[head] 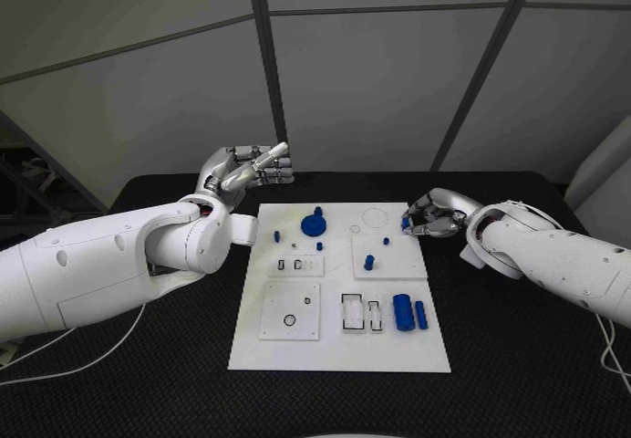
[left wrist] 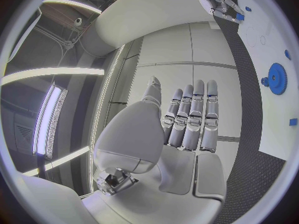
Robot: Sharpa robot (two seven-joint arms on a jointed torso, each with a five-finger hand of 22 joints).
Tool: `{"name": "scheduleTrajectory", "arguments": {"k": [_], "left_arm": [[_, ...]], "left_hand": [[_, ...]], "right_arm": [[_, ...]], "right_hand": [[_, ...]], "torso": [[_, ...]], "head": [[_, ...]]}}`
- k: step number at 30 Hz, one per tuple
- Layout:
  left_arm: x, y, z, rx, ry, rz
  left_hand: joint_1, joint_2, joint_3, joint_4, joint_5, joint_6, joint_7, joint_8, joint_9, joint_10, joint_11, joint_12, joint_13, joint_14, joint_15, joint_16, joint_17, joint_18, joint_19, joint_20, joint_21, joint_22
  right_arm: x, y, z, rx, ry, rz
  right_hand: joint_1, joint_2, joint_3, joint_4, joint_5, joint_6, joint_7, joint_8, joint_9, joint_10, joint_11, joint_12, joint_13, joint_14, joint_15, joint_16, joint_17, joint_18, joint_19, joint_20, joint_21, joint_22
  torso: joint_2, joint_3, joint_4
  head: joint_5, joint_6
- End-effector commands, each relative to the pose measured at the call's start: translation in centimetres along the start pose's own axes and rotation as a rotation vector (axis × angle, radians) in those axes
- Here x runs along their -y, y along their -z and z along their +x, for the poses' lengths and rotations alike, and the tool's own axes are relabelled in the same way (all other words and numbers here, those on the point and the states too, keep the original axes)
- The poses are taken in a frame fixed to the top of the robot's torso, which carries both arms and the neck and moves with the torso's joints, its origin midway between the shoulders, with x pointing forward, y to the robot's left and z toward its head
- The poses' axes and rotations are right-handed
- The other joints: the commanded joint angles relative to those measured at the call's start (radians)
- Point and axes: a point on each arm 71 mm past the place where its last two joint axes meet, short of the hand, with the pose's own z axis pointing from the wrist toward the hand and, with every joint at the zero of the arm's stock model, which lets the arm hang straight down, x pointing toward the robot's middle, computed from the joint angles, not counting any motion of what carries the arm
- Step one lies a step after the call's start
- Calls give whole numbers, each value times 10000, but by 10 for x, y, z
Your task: Assemble the parts on the task board
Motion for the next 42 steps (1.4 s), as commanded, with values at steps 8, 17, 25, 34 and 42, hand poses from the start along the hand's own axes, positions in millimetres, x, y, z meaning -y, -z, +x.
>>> {"name": "scheduleTrajectory", "arguments": {"k": [8, 17, 25, 34, 42], "left_arm": [[1, -1, 1, -72, 1, 97], [1, -1, 1, -66, -3, 87], [1, 0, 0, -49, -12, 71], [2, 0, -2, -13, -30, 55], [2, 0, -5, 57, -65, 33]], "left_hand": [[74, 54, -1, -44, 8, 94, 7, -71, 3, 40, 3, -23, 3, 48, 24, -11, 14, -90, -33, -19, 39, -14], [74, 54, -1, -44, 8, 94, 7, -71, 3, 40, 3, -23, 3, 48, 24, -11, 14, -90, -33, -19, 39, -14], [74, 54, -1, -44, 8, 94, 7, -71, 3, 40, 3, -23, 3, 48, 24, -11, 14, -90, -33, -19, 39, -14], [74, 54, -1, -44, 8, 94, 7, -71, 3, 40, 3, -23, 3, 48, 24, -11, 14, -90, -33, -19, 39, -14], [86, 81, 0, -54, 8, 95, 10, -80, 2, 37, 5, -36, 0, 48, 25, -13, 20, -90, -37, -19, 39, -15]], "right_arm": [[-1, -2, 0, -36, 55, 73], [-2, -4, 0, 85, 46, 205], [-2, -4, 0, 258, 43, 256], [-5, -3, -5, 958, -420, 231], [-14, 5, -7, 1371, -767, 159]], "right_hand": [[-44, 187, 22, 142, -92, 476, -102, 221, 69, 152, -63, 118, 1280, 1022, -11, 50, 2634, -52, 79, -8, 20, 334], [-59, 214, 24, 166, -96, 606, -147, 272, 84, 187, -104, 151, 1317, 1022, -47, 50, 2634, -59, 106, -38, 35, 372], [-55, 272, 48, 184, -68, 733, -197, 324, 106, 225, -145, 186, 1357, 1022, -81, 50, 2634, -63, 121, -67, 42, 392], [83, 403, 190, 123, -50, 938, -302, 406, 163, 293, -246, 245, 1429, 1022, -169, 50, 2634, -89, 215, -147, 98, 523], [85, 404, 196, 122, -45, 940, -303, 405, 165, 300, -248, 252, 1438, 1022, -172, 50, 2634, -95, 237, -151, 111, 553]], "torso": [[-6, 10, 2], [2, 10, 7], [-8, 6, 4], [-15, 11, -11], [-34, 5, -17]], "head": [[-21, -35], [-30, -66], [3, -80], [16, -63], [18, 8]]}}
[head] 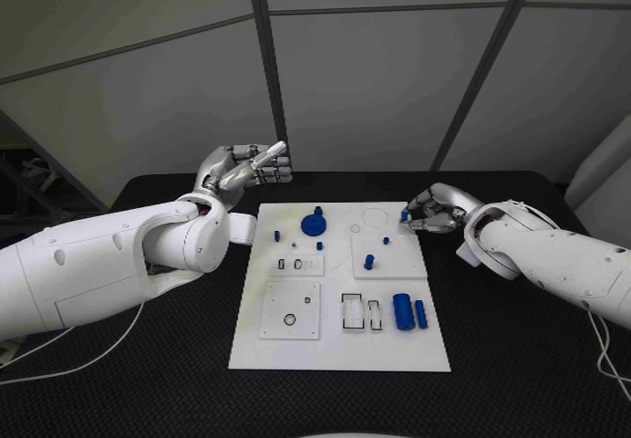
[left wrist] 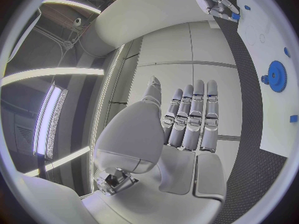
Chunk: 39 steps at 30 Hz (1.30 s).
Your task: Assemble the parts on the task board
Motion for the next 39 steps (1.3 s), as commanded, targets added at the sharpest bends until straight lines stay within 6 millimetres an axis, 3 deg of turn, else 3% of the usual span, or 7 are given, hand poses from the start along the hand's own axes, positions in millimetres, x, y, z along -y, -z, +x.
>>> {"name": "scheduleTrajectory", "arguments": {"k": [1, 11, 20, 26, 32, 39], "left_arm": [[1, 0, -1, -28, -22, 37], [1, 0, -2, 4, -39, -5], [-1, -3, -3, 27, -55, -30], [-2, -4, -1, 5, -46, -46], [-3, -6, 1, -17, -37, -58], [-3, -6, 2, -43, -25, -68]], "left_hand": [[85, 80, 0, -55, 8, 95, 10, -44, 2, 38, 5, -36, 1, 48, 25, -13, 21, -90, -37, -19, 39, -17], [86, 82, -1, -57, 7, 94, 11, -45, 1, 36, 5, -38, 0, 48, 25, -14, 22, -90, -37, -19, 40, -17], [87, 84, -3, -59, 7, 91, 11, -49, 1, 33, 6, -42, -1, 48, 25, -14, 23, -90, -37, -19, 40, -17], [84, 86, -7, -59, 7, 90, 10, -52, 0, 31, 7, -46, -2, 48, 26, -15, 25, -91, -38, -19, 40, -17], [84, 86, -7, -59, 7, 90, 10, -52, 0, 31, 7, -46, -2, 48, 26, -15, 25, -91, -38, -19, 40, -17], [84, 86, -7, -59, 7, 90, 10, -52, 0, 31, 7, -46, -2, 48, 26, -15, 25, -91, -38, -19, 40, -17]], "right_arm": [[-6, 3, -4, 630, -367, 78], [-48, 9, 12, 209, -532, -390], [-116, 5, 42, -378, -485, -1520], [-149, -3, 59, -688, -328, -2166], [-172, -8, 74, -976, -9, -2658], [-176, -6, 94, -1432, 842, -2867]], "right_hand": [[-2, 63, 67, -1, 49, 65, 1, 50, 7, 121, -67, 43, 1438, 1057, -64, 50, 2635, -96, 91, -6, 64, 556], [-75, 36, 55, 37, 59, 69, 1, 40, 12, 124, -70, 42, 1438, 1057, -71, 50, 2635, -99, 102, -22, 71, 569], [-116, 51, 63, 67, 62, 83, -9, 39, 17, 130, -77, 44, 1442, 1057, -77, 50, 2635, -104, 117, -30, 80, 589], [-186, -7, 36, 94, 71, 64, -9, 16, 16, 130, -80, 41, 1440, 1057, -83, 50, 2635, -105, 121, -39, 82, 593], [-193, -9, 36, 99, 69, 65, -10, 15, 17, 131, -80, 42, 1441, 1057, -83, 50, 2635, -108, 131, -40, 88, 607], [-211, -16, 34, 108, 40, 67, -14, 11, 19, 136, -83, 46, 1446, 1057, -85, 50, 2635, -111, 142, -43, 95, 623]], "torso": [[-8, -4, -10], [-26, -13, -6], [-26, -25, 17], [-5, -32, 34], [19, -20, 12], [6, -26, 11]], "head": [[6, 33], [62, 42], [190, 11], [214, 22], [282, -11], [334, -57]]}}
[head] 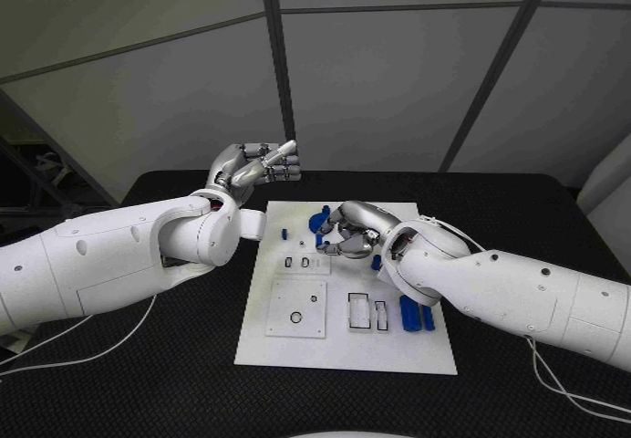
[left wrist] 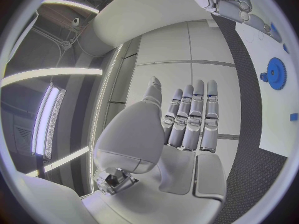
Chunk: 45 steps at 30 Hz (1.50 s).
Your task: Assemble the parts on the task board
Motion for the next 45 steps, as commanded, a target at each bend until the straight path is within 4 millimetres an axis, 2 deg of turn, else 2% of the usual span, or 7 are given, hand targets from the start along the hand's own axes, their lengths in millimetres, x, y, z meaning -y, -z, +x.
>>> {"name": "scheduleTrajectory", "arguments": {"k": [1, 5, 8, 22, 26, 35, 45], "left_arm": [[1, -1, 2, -107, 20, 36], [1, -1, 2, -104, 18, 32], [1, -1, 2, -110, 21, 32], [0, -1, 3, -137, 34, 23], [0, -1, 3, -131, 31, 22], [0, -1, 3, -130, 30, 18], [0, -1, 3, -120, 25, 12]], "left_hand": [[33, 34, -7, -59, 7, 53, -26, -53, 0, 31, 7, -46, -2, 48, 26, -15, 16, -90, -38, -19, 40, -11], [33, 34, -7, -59, 7, 53, -26, -53, 0, 31, 7, -46, -2, 48, 26, -15, 16, -90, -38, -19, 40, -11], [33, 34, -7, -59, 7, 53, -26, -53, 0, 31, 7, -46, -2, 48, 26, -15, 16, -90, -38, -19, 40, -11], [33, 34, -7, -59, 7, 53, -26, -53, 0, 31, 7, -46, -2, 48, 26, -15, 16, -90, -38, -19, 40, -11], [33, 34, -7, -59, 7, 53, -26, -53, 0, 31, 7, -46, -2, 48, 26, -15, 16, -90, -38, -19, 40, -11], [21, 45, -23, -60, 6, 55, -31, -61, -1, 33, 6, -57, -4, 48, 26, -17, 23, -91, -39, -19, 42, -12], [21, 45, -23, -60, 6, 55, -31, -61, -1, 33, 6, -57, -4, 48, 26, -17, 23, -91, -39, -19, 42, -12]], "right_arm": [[-2, -2, 3, -210, 812, -60], [-1, -3, 9, -312, 1029, 42], [-1, -4, 12, -363, 1196, 98], [-2, -8, 24, -438, 1769, 117], [-2, -9, 27, -514, 1857, 106], [-1, -8, 40, -974, 2109, 70], [-2, -9, 44, -1184, 2178, 44]], "right_hand": [[-108, -20, -24, 56, -7, 47, 8, -1, 18, 137, -86, 52, 1447, 1058, -88, 50, 2630, -113, 81, 24, 64, 635], [-120, -32, -28, 60, -29, 42, 8, -8, 18, 135, -87, 48, 1443, 1058, -89, 50, 2630, -115, 88, 22, 68, 644], [-130, -36, -30, 65, -38, 41, 8, -11, 18, 138, -86, 51, 1446, 1058, -90, 50, 2630, -117, 95, 21, 72, 655], [-134, -36, -27, 68, -42, 41, 5, -14, 19, 131, -88, 42, 1437, 1058, -90, 50, 2630, -118, 98, 20, 74, 660], [-124, -47, -22, 56, -42, 39, 1, -18, 20, 130, -92, 41, 1436, 1058, -92, 50, 2630, -118, 98, 19, 74, 658], [-122, -52, -19, 52, -44, 37, 1, -21, 20, 132, -93, 43, 1439, 1058, -93, 50, 2630, -117, 96, 18, 72, 655], [-123, -54, -19, 52, -45, 36, 1, -22, 20, 125, -93, 35, 1430, 1058, -94, 50, 2630, -114, 86, 17, 67, 642]], "torso": [[0, 10, -5], [1, 27, -20], [-13, 12, -22], [-6, 11, -9], [-9, 10, -22], [-8, 12, -15], [-12, 14, -20]], "head": [[34, -20], [59, -45], [72, -57], [78, -121], [93, -122], [103, -165], [131, -197]]}}
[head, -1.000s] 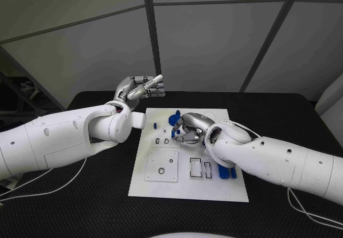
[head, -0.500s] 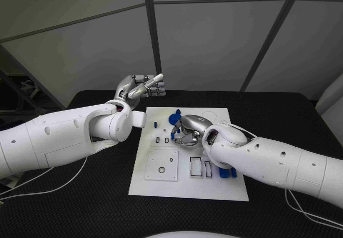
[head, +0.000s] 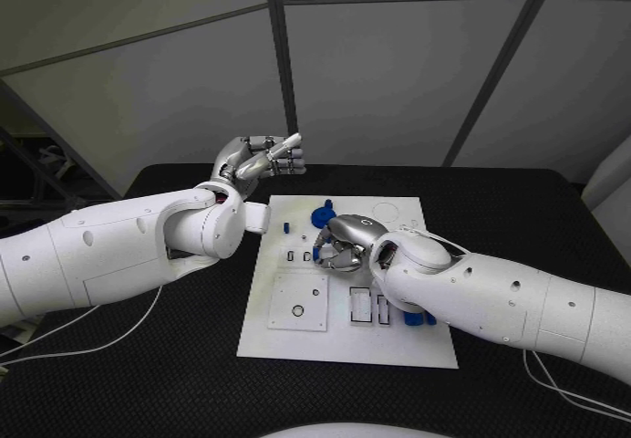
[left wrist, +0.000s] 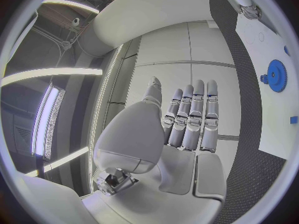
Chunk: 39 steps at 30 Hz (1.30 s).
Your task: Assemble the parts on the task board
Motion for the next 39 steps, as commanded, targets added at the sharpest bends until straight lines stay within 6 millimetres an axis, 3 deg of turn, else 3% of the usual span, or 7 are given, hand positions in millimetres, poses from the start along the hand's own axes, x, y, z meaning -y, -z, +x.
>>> {"name": "scheduleTrajectory", "arguments": {"k": [1, 39], "left_arm": [[1, 0, 1, -91, 11, 50], [1, -1, 1, -85, 9, 17]], "left_hand": [[21, 45, -24, -60, 7, 55, -31, -62, -1, 33, 5, -57, -4, 48, 26, -17, 9, -92, -39, -19, 42, -14], [14, 52, -31, -59, 7, 53, -33, -67, -1, 33, 5, -62, -5, 47, 27, -19, 12, -92, -41, -19, 42, -15]], "right_arm": [[0, 0, 5, -380, 182, 3], [7, 0, 5, -375, 299, 264]], "right_hand": [[-75, -4, 12, 20, -42, 75, -2, 62, -15, 89, -56, 37, 1430, 1022, -58, 50, 2633, -115, 50, -19, 27, 642], [-254, -195, -22, 82, -102, -255, 140, -176, -69, -90, 59, -149, 1238, 1022, 23, 50, 2633, -99, -15, 28, -19, 559]], "torso": [[-2, 5, 1], [-6, -1, 1]], "head": [[15, -11], [5, -47]]}}
